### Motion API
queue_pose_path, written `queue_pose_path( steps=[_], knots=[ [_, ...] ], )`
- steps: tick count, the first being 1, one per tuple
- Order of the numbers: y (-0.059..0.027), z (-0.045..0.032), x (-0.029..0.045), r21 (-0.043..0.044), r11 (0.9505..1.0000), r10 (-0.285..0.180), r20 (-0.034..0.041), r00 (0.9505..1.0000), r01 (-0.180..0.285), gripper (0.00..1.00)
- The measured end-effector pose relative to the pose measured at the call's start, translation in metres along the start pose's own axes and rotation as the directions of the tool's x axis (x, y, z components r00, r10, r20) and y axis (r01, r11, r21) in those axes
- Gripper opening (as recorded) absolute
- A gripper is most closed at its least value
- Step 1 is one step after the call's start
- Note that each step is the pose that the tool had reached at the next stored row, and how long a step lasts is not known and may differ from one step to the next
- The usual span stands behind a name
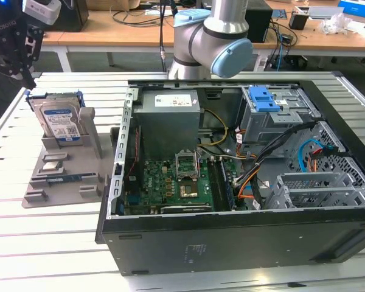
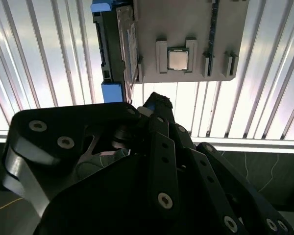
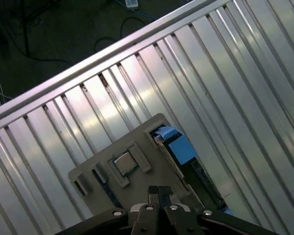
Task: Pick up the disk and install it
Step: 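Pick up the disk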
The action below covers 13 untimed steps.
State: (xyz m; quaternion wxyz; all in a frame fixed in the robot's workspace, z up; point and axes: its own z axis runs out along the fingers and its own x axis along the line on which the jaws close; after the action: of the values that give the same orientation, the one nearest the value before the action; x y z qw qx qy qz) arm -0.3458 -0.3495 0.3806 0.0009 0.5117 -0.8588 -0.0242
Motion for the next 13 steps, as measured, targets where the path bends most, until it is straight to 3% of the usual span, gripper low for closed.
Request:
queue_pose_path(
  steps=[6,8,13],
  knots=[
    [0.0,0.0,0.0,-0.0028,0.9942,-0.108,-0.0045,0.9941,0.108,0.11],
    [0.0,0.0,0.0,-0.0039,0.9887,-0.15,-0.0062,0.9887,0.15,0.11],
    [0.0,0.0,0.0,-0.0072,0.9676,-0.252,-0.0101,0.9675,0.252,0.11]
  ],
)
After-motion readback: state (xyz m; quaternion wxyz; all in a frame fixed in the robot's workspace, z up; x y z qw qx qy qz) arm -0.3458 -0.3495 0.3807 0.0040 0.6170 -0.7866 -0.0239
